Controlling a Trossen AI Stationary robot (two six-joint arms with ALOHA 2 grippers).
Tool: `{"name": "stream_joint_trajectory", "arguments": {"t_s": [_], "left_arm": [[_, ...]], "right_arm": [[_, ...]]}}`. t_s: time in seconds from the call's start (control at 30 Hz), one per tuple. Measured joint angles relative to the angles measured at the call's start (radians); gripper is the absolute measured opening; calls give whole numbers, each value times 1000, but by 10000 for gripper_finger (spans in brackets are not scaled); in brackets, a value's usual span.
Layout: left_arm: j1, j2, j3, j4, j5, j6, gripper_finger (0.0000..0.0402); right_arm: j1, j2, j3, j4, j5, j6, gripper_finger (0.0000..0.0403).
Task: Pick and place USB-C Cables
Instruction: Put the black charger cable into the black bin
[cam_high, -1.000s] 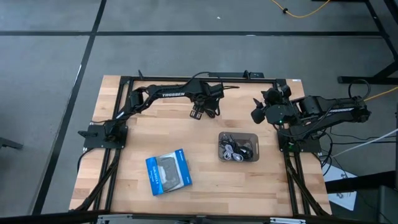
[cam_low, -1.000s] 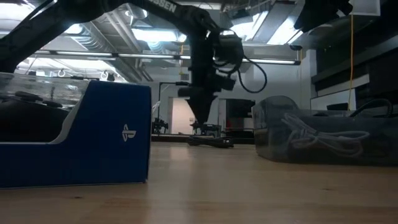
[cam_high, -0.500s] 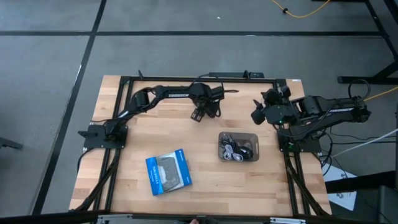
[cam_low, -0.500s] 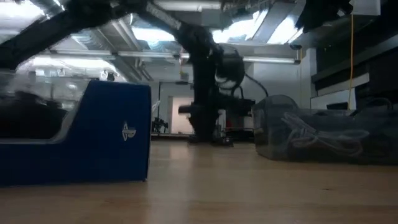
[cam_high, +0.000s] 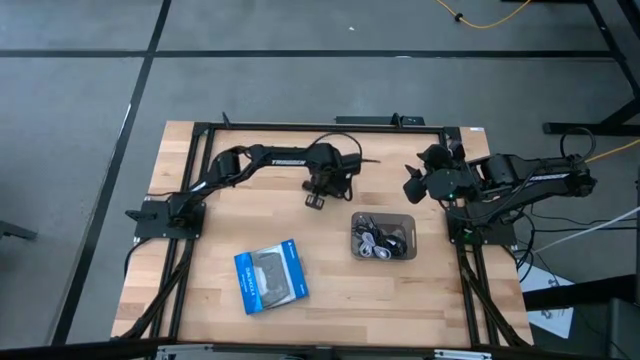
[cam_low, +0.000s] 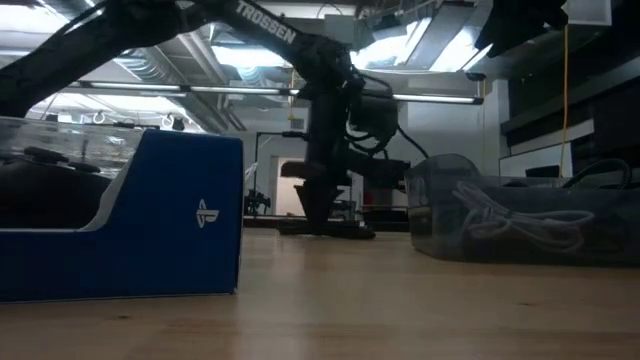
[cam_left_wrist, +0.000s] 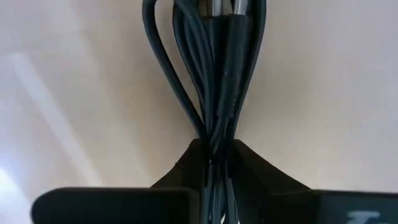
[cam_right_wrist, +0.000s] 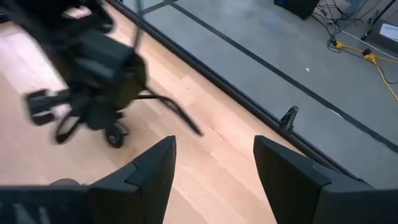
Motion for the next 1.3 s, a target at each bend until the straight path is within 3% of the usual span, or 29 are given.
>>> {"name": "stream_joint_trajectory", "arguments": {"t_s": [0.1, 0.23, 0.3, 0.6, 0.73, 1.03, 1.2, 1.3], "left_arm": [[-51, -42, 15, -74, -10, -78, 38], [-126, -128, 46, -155, -123, -187, 38], [-160, -172, 64, -142, -107, -239, 38], [-299, -189, 135, 266, 53, -343, 38], [-322, -187, 133, 373, 67, -386, 38], [-329, -107, 135, 522, 144, -444, 38], [-317, -67, 132, 517, 105, -453, 41], [-312, -71, 133, 524, 101, -470, 88]], "right_arm": [[0, -2, 0, -1, 1, 0, 220], [0, -13, 0, -4, 40, 0, 220], [0, -21, 0, -5, 70, -1, 220], [0, -85, 0, 2, 176, 27, 220], [0, -125, 0, 8, 175, 39, 220], [-1, -172, 0, 3, 112, 70, 220], [-1, -180, 0, 0, 82, 84, 220], [-1, -186, 0, 0, 77, 84, 220]]}}
